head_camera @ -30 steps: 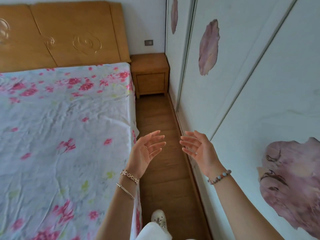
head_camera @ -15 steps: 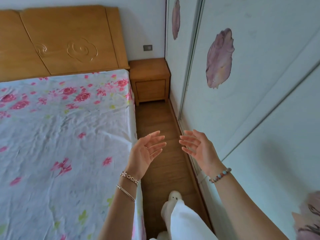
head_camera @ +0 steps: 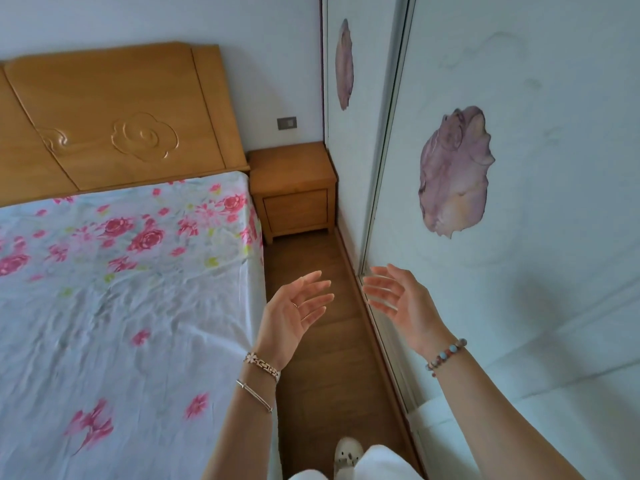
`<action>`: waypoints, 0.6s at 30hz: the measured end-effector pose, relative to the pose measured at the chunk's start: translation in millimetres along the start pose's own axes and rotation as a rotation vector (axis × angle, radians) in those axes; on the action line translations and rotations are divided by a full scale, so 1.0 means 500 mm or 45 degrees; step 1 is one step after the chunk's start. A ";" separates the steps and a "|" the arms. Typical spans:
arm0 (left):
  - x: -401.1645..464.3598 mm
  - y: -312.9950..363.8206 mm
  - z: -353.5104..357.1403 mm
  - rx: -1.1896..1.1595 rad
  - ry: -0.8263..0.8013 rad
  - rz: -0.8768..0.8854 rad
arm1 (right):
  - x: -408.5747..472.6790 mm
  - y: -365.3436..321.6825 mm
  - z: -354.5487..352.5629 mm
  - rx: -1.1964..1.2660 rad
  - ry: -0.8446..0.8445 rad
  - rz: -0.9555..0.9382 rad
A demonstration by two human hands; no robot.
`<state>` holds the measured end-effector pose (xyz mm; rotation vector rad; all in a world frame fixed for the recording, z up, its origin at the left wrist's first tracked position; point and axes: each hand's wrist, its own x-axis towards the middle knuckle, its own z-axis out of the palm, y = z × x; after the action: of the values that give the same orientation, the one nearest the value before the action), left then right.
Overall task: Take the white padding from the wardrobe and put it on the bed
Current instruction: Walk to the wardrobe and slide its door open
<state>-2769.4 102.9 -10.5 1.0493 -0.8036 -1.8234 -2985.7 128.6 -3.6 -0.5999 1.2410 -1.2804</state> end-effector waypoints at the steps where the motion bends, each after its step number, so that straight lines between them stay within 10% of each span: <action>1: 0.023 0.004 0.001 -0.001 -0.009 -0.001 | 0.021 -0.008 -0.002 0.010 0.010 -0.003; 18: 0.372 0.099 0.154 0.188 -0.383 -0.174 | 0.209 -0.119 -0.072 0.173 0.428 -0.159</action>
<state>-2871.7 -77.0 1.9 0.9528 -1.0814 -2.0963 -3058.9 26.9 2.4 -0.3775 1.3917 -1.6043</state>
